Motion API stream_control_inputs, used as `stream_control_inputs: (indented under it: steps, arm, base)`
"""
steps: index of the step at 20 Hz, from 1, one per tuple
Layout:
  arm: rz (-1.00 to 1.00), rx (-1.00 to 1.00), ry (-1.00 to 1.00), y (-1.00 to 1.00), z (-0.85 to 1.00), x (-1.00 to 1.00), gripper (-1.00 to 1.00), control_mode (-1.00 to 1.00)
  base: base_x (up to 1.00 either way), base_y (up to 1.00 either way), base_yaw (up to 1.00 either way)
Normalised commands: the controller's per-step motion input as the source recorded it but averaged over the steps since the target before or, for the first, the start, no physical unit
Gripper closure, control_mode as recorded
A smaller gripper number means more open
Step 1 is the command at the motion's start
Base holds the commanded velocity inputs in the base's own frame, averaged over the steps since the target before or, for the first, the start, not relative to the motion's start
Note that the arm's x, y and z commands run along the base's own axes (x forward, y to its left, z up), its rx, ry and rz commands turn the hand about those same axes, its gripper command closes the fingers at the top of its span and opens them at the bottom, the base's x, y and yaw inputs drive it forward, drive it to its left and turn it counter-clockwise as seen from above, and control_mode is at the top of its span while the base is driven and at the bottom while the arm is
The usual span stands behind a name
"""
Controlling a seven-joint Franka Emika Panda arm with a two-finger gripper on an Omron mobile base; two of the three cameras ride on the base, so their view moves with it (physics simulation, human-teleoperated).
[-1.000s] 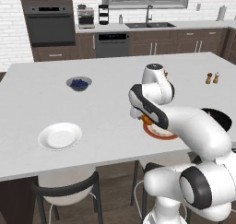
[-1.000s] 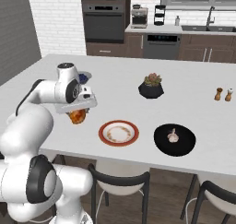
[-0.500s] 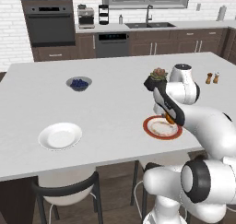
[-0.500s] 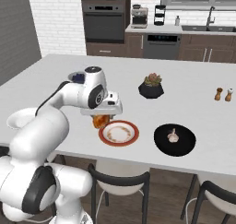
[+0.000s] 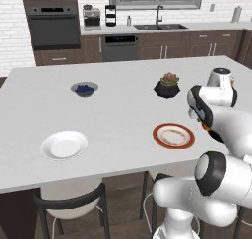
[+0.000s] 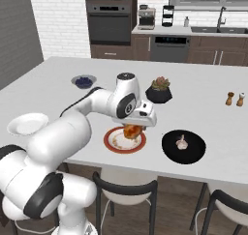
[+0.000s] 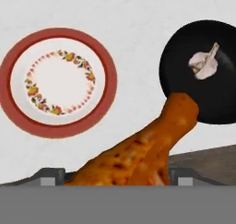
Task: Pick the chicken drumstick and garlic from their plates and place them in the bowl. Then put the bowl in the fridge.
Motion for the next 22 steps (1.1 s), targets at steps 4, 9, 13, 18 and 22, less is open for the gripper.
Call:
stream_control_inputs:
  steps: [4, 9, 13, 18, 22]
  arm:
    - [-0.17, 0.00, 0.01, -1.00, 0.01, 0.00, 1.00, -1.00]
    - [-0.10, 0.00, 0.00, -1.00, 0.00, 0.00, 1.00, -1.00]
    - [-0.05, 0.03, 0.00, -1.00, 0.00, 0.16, 1.00, -1.00]
    - [-0.02, 0.06, 0.00, -0.66, -0.04, 0.71, 1.00, -1.00]
    - [-0.03, 0.09, 0.00, -0.43, -0.15, 0.42, 1.00, -1.00]
  base:
    - [0.00, 0.00, 0.00]
    - [0.00, 0.00, 0.00]
    - [0.00, 0.00, 0.00]
    - [0.00, 0.00, 0.00]
    - [0.00, 0.00, 0.00]
